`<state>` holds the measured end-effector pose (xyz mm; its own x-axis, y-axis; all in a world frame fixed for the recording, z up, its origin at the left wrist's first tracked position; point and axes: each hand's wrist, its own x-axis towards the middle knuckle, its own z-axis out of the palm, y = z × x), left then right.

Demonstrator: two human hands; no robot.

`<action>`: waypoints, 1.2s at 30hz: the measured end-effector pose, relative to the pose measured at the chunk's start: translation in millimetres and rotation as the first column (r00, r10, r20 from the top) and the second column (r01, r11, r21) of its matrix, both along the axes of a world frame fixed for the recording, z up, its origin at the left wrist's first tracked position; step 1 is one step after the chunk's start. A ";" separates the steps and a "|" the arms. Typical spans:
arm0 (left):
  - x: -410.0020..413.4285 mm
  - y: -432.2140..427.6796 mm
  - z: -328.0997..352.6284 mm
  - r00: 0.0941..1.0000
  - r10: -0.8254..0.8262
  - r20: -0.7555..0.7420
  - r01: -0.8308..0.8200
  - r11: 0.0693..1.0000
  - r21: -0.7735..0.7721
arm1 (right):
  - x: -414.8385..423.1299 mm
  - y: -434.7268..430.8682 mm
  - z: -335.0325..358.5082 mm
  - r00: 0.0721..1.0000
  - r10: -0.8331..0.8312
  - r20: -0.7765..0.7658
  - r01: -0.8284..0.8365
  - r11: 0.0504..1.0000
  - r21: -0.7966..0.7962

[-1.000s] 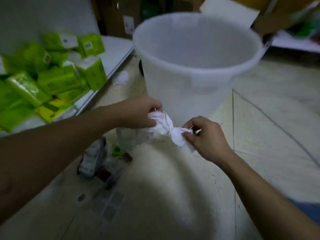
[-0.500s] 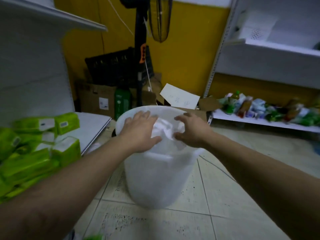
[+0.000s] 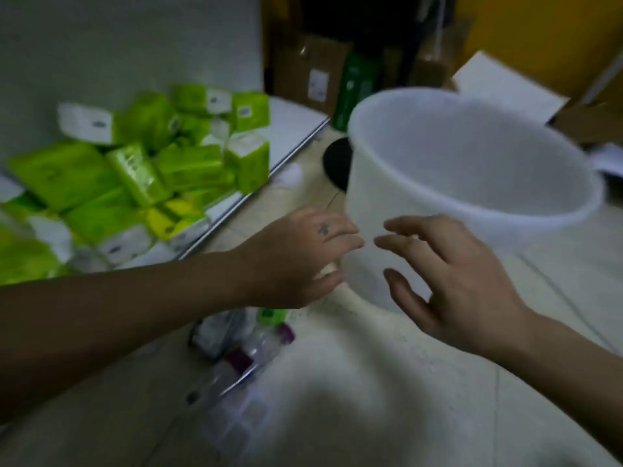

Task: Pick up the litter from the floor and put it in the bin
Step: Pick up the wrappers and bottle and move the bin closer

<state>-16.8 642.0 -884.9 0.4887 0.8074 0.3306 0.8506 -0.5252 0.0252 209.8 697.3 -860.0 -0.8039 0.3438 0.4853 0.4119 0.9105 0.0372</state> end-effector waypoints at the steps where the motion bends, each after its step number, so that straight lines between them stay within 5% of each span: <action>1: -7.5 -15.4 -17.7 0.999 0.034 0.010 -0.034 0.998 -0.054 | -3.0 -7.5 -19.7 1.000 0.019 0.020 -0.018 0.998 -0.053; 6: -42.8 -99.2 -109.1 0.950 0.232 -0.208 -0.303 0.843 -0.444 | -41.7 -37.8 -130.0 0.967 0.104 0.232 -0.003 0.917 -0.399; 10: -57.7 -142.2 -159.5 0.879 0.388 -0.276 -0.476 0.718 -0.508 | -70.9 -63.6 -196.4 0.884 0.228 0.409 0.033 0.841 -0.540; 17: -44.1 -160.7 -216.7 0.634 0.737 -0.235 -0.689 0.400 -0.605 | -83.9 -113.1 -254.9 0.767 0.443 0.464 -0.064 0.772 -0.632; 23: -46.6 -161.3 -201.7 0.637 0.762 -0.115 -0.672 0.477 -0.567 | -80.3 -146.2 -277.6 0.828 0.263 0.495 0.121 0.779 -0.616; 29: -49.8 -151.9 -183.1 0.666 0.724 -0.181 -0.678 0.485 -0.552 | -72.0 -111.8 -277.4 0.891 0.043 0.451 0.218 0.833 -0.509; 36: -56.5 -116.1 -139.6 0.721 0.679 -0.138 -0.646 0.587 -0.487 | -32.3 -79.7 -250.7 0.944 -0.085 0.318 0.270 0.752 -0.601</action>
<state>-73.2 526.0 -1024.4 -0.2520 0.9517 -0.1754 0.9466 0.2801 0.1599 177.5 617.6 -1110.7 -0.7578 0.6437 -0.1064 0.6275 0.6743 -0.3893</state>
